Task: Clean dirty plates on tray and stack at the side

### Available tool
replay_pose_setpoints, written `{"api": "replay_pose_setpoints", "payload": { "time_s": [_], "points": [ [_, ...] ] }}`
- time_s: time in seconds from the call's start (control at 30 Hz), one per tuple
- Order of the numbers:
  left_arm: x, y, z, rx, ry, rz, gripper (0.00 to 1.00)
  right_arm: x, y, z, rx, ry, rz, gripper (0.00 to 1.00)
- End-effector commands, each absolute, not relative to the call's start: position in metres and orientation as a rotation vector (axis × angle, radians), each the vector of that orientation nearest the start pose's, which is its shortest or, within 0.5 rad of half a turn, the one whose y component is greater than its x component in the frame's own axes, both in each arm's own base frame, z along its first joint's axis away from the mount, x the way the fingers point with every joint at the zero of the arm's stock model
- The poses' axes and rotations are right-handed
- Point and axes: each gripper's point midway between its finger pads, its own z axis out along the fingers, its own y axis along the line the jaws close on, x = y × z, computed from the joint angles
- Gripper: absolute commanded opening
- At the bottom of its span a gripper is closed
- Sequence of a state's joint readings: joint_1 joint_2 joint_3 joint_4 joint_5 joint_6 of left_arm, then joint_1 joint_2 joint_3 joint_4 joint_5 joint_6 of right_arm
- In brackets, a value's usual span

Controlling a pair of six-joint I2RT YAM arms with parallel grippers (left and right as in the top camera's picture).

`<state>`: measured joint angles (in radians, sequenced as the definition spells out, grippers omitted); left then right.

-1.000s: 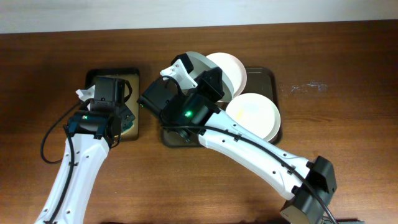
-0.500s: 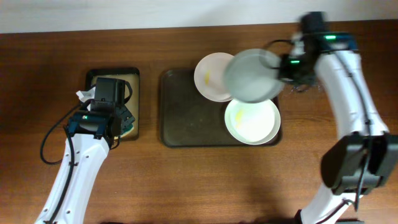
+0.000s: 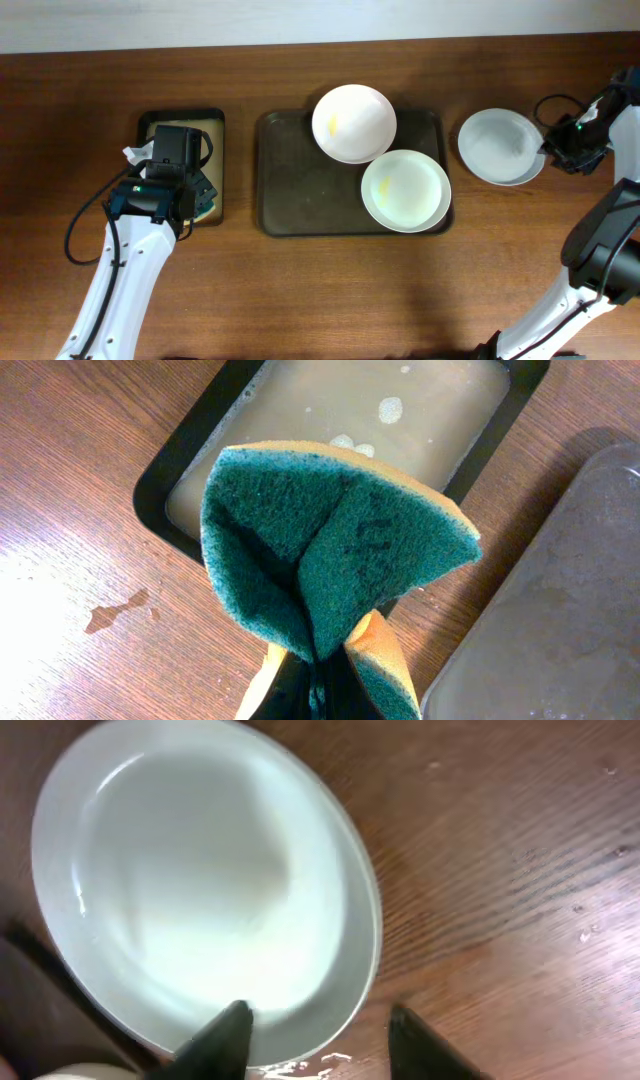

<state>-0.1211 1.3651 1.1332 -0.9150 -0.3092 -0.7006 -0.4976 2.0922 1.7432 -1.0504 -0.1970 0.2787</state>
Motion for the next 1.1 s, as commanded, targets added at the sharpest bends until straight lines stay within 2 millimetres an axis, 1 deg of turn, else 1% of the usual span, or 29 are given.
{"api": "replay_pose_setpoints", "payload": {
  "time_s": [0.0,0.03,0.1,0.13,0.17,0.2,0.23,0.27,0.3,0.33,0.37,0.4,0.43,0.5,0.53,0.57,0.67,0.7,0.73,0.77,0.8,0.83,0.87,0.9,0.97,1.07],
  "points": [
    [0.320,0.015,0.157,-0.843,2.487,0.142,0.00,0.415,-0.153,0.081,1.034,2.731,0.442,0.54],
    [0.320,0.015,0.157,-0.843,2.487,0.142,0.00,0.422,-0.139,0.088,0.999,2.715,0.546,0.55],
    [0.320,0.014,0.157,-0.843,2.487,0.142,0.00,0.435,-0.105,0.106,0.845,2.686,0.727,0.58],
    [0.320,0.014,0.157,-0.843,2.487,0.142,0.00,0.444,-0.075,0.118,0.664,2.684,0.797,0.64],
    [0.320,0.014,0.157,-0.843,2.487,0.141,0.00,0.448,-0.057,0.121,0.543,2.697,0.803,0.68],
    [0.320,0.014,0.157,-0.843,2.487,0.141,0.00,0.452,-0.034,0.122,0.395,2.715,0.796,0.73],
    [0.320,0.014,0.157,-0.843,2.488,0.141,0.00,0.457,-0.003,0.120,0.209,2.734,0.774,0.95],
    [0.320,0.014,0.157,-0.843,2.489,0.136,0.00,0.460,0.014,0.115,0.121,2.760,0.697,0.98],
    [0.320,0.014,0.157,-0.842,2.489,0.137,0.00,0.468,0.033,0.105,0.012,2.791,0.496,0.98],
    [0.320,0.014,0.157,-0.843,2.489,0.138,0.00,0.474,0.048,0.098,-0.058,2.794,0.355,0.98],
    [0.320,0.014,0.157,-0.842,2.489,0.138,0.00,0.478,0.057,0.095,-0.091,2.787,0.302,0.98],
    [0.320,0.014,0.157,-0.843,2.488,0.137,0.00,0.486,0.071,0.088,-0.105,2.770,0.224,0.98],
    [0.321,0.014,0.157,-0.842,2.486,0.135,0.00,0.495,0.083,0.080,-0.063,2.746,0.170,0.98],
    [0.321,0.014,0.157,-0.842,2.486,0.136,0.00,0.506,0.103,0.069,-0.088,2.714,0.180,0.99],
    [0.321,0.014,0.157,-0.842,2.486,0.136,0.00,0.511,0.110,0.062,-0.098,2.704,0.187,0.92],
    [0.321,0.014,0.157,-0.842,2.486,0.135,0.00,0.514,0.115,0.052,-0.098,2.703,0.193,0.87],
    [0.321,0.014,0.157,-0.842,2.485,0.135,0.00,0.516,0.116,0.027,-0.076,2.734,0.188,0.82],
    [0.322,0.014,0.158,-0.842,2.483,0.133,0.00,0.516,0.116,0.024,-0.076,2.738,0.186,0.80],
    [0.322,0.013,0.158,-0.839,2.483,0.132,0.00,0.516,0.116,0.018,-0.075,2.744,0.186,0.77],
    [0.322,0.013,0.158,-0.838,2.483,0.132,0.00,0.515,0.116,0.012,-0.070,2.756,0.186,0.70],
    [0.322,0.013,0.158,-0.838,2.483,0.132,0.00,0.513,0.117,0.010,-0.068,2.765,0.192,0.51],
    [0.322,0.013,0.158,-0.838,2.482,0.131,0.00,0.511,0.124,0.010,-0.081,2.770,0.238,0.33],
    [0.323,0.013,0.158,-0.838,2.477,0.128,0.00,0.505,0.141,0.011,-0.115,2.780,0.336,0.33],
    [0.324,0.013,0.159,-0.838,2.473,0.125,0.00,0.500,0.150,0.011,-0.135,2.793,0.380,0.33],
    [0.325,0.012,0.159,-0.837,2.470,0.123,0.00,0.478,0.176,0.009,-0.200,2.851,0.464,0.33],
    [0.326,0.012,0.155,-0.838,2.483,0.131,0.00,0.454,0.196,0.004,-0.274,2.912,0.447,0.33]
  ]
}}
